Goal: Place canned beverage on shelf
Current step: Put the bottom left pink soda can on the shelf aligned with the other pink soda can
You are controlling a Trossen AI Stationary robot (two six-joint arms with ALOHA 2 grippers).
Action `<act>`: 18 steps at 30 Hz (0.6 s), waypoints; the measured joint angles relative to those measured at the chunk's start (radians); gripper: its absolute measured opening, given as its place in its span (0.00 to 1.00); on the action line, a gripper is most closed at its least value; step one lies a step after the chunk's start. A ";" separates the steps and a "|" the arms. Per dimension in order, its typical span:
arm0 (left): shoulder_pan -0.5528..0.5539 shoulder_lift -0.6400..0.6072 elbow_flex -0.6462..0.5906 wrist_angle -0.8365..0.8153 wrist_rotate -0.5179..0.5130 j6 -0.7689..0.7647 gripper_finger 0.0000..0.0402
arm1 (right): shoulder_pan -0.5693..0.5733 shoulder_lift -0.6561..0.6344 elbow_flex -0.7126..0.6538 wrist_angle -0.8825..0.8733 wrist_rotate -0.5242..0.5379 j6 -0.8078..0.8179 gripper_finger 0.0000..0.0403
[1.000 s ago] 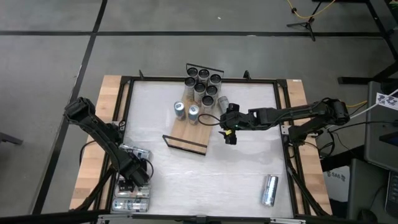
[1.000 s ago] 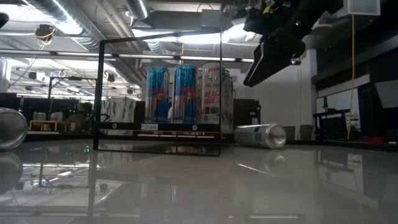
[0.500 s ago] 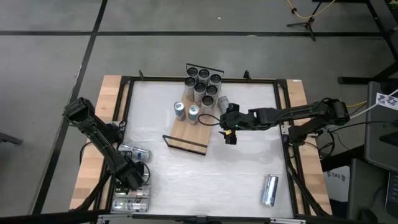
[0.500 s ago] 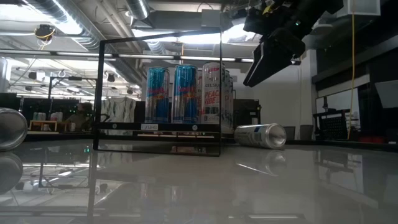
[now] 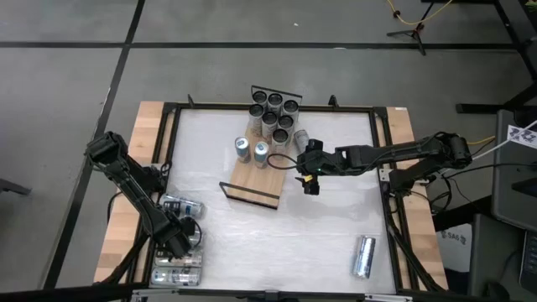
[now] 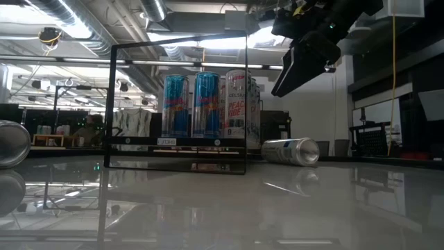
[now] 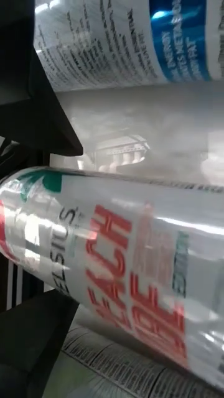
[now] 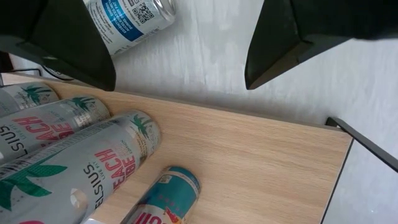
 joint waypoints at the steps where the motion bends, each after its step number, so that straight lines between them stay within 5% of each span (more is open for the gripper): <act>1: 0.000 0.000 0.000 0.000 -0.001 0.000 0.87 | 0.000 0.000 0.000 0.000 0.000 0.000 0.87; 18: 0.032 0.000 0.000 -0.007 0.043 -0.001 0.60 | 0.000 0.000 0.000 0.000 0.000 0.000 0.87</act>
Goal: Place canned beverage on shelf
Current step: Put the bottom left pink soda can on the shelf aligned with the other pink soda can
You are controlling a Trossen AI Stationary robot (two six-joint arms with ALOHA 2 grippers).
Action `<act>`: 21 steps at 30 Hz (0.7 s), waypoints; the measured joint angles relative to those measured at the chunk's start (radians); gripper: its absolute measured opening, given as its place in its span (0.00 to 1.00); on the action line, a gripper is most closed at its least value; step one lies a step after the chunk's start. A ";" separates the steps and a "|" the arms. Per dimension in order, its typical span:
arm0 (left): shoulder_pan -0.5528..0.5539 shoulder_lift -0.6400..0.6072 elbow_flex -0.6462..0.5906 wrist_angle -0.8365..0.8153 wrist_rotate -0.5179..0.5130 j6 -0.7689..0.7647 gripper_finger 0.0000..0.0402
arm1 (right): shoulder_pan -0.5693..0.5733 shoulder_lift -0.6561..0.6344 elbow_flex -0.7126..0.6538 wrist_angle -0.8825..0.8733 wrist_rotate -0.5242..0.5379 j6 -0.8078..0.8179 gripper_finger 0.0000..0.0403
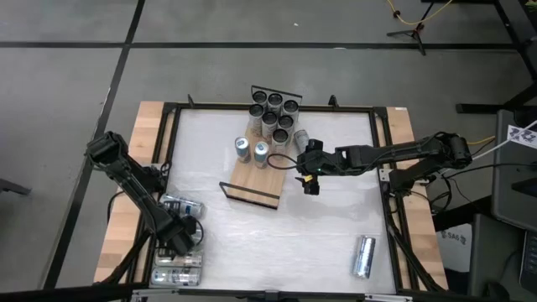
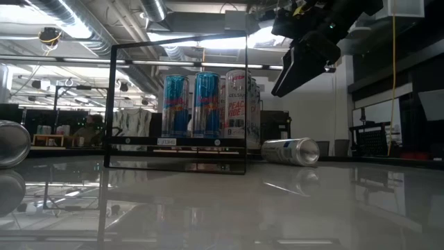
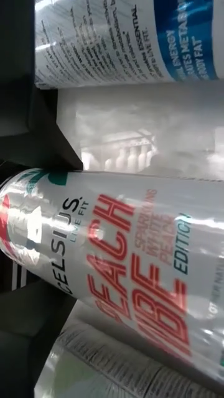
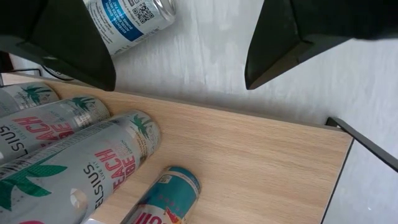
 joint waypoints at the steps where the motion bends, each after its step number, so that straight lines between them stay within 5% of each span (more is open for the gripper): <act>1: 0.010 0.000 0.000 0.000 0.012 0.000 0.58 | 0.000 0.000 0.000 0.000 0.000 0.000 0.87; 12: 0.119 0.000 0.001 -0.012 0.047 0.009 0.56 | 0.000 0.000 0.000 0.000 0.000 0.000 0.87; 21: 0.183 0.001 0.111 -0.197 0.053 0.072 0.56 | 0.000 0.000 0.000 0.000 0.000 -0.001 0.87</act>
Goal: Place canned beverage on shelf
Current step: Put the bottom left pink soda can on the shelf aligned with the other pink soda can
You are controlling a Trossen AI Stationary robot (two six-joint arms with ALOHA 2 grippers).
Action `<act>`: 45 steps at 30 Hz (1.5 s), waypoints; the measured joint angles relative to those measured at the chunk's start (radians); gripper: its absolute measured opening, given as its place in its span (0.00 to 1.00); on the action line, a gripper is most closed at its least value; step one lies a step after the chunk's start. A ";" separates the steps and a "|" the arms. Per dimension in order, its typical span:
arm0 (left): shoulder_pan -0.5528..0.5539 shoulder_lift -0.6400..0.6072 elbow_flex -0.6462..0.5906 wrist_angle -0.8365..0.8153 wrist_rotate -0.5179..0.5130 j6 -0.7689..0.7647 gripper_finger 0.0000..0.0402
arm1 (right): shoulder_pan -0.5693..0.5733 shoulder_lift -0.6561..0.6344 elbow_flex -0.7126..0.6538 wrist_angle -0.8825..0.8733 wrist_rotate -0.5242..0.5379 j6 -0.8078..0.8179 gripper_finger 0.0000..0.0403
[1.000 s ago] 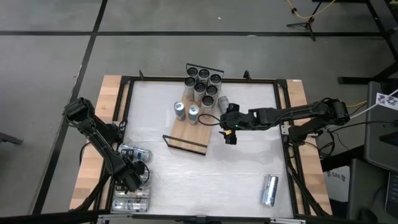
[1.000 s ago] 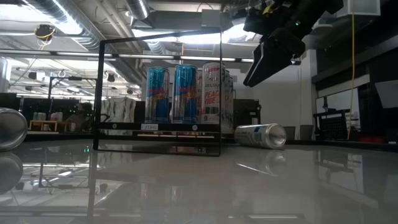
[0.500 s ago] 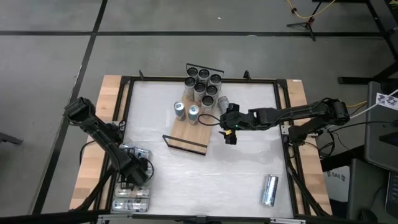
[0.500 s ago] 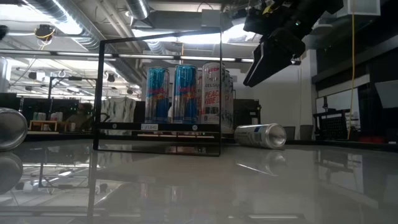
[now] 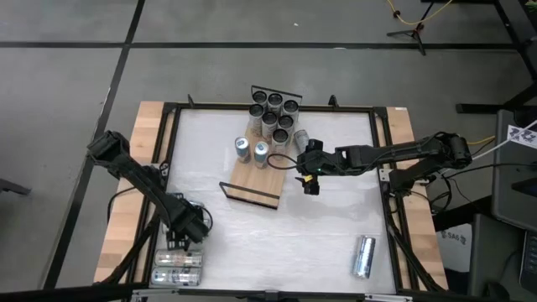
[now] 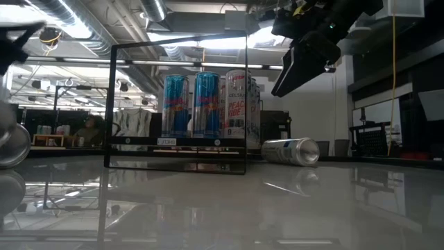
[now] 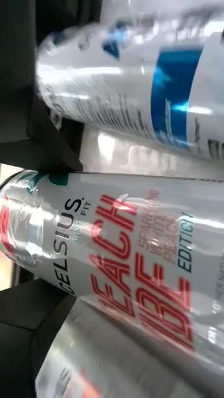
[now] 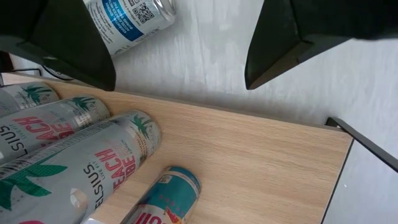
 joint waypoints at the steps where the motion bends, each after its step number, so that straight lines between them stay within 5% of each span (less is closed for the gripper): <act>1: 0.007 0.000 0.020 -0.026 -0.002 0.011 0.56 | 0.000 0.000 0.000 0.000 0.000 0.000 0.87; 12: 0.096 0.000 0.290 -0.367 -0.169 0.044 0.56 | 0.000 0.000 0.000 0.000 0.000 0.000 0.87; 21: 0.212 -0.016 0.365 -0.367 -0.265 0.101 0.56 | 0.000 0.000 0.000 0.000 -0.002 0.000 0.87; 34: 0.303 -0.089 0.366 -0.366 -0.129 0.168 0.56 | 0.000 0.000 0.000 -0.002 -0.011 -0.002 0.87; 45: 0.302 -0.232 0.366 -0.365 -0.055 -0.073 0.56 | 0.000 0.000 0.000 -0.002 -0.011 -0.002 0.87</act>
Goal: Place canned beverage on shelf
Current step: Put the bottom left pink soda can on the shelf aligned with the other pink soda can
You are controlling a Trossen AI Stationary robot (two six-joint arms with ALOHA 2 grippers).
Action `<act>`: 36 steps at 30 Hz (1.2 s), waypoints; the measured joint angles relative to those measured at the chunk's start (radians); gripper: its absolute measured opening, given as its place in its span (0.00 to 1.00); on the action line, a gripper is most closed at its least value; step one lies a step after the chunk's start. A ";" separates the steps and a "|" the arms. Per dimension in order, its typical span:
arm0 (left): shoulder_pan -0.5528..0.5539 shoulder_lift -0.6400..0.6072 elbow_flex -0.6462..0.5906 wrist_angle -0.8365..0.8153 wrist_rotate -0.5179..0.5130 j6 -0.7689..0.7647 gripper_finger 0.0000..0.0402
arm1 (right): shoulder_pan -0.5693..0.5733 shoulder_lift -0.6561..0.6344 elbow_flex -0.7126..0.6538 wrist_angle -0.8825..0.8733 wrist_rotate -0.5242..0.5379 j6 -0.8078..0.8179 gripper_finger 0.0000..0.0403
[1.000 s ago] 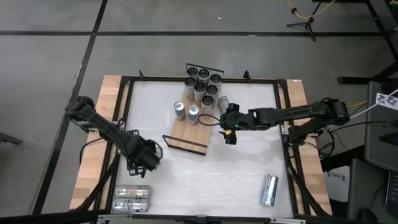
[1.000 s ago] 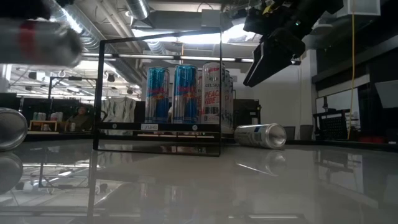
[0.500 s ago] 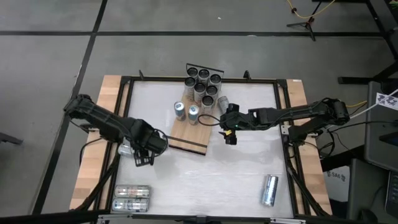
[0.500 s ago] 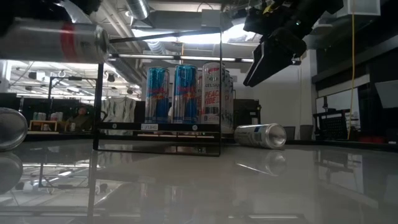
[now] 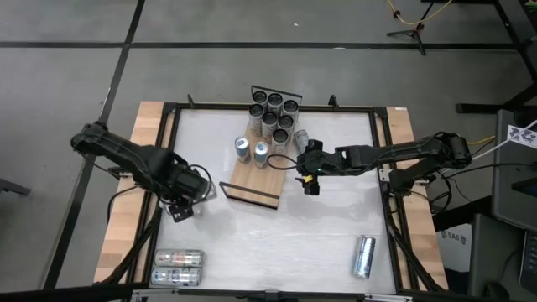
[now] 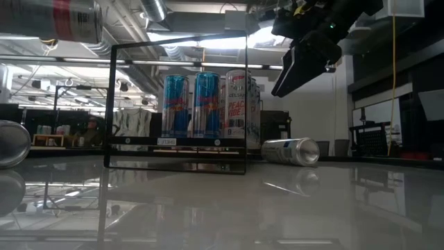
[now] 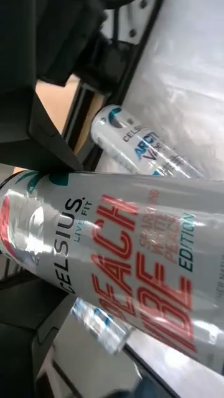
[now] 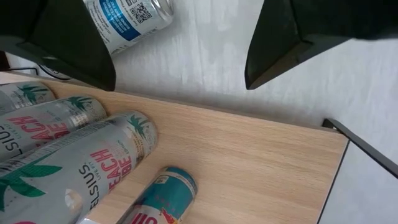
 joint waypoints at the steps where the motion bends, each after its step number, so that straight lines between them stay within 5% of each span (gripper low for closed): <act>1: 0.000 -0.015 0.000 -0.002 -0.006 -0.020 0.56 | 0.000 0.000 0.000 0.000 0.000 0.000 0.87; 14: 0.156 -0.114 0.000 0.000 -0.056 -0.101 0.56 | 0.000 0.000 0.000 0.000 0.000 0.000 0.87; 27: 0.514 -0.114 -0.008 0.004 0.200 0.067 0.56 | 0.000 0.000 0.000 0.000 0.000 0.000 0.87; 36: 0.722 -0.114 -0.221 0.001 0.510 0.089 0.56 | 0.000 0.000 0.000 0.000 0.000 0.000 0.87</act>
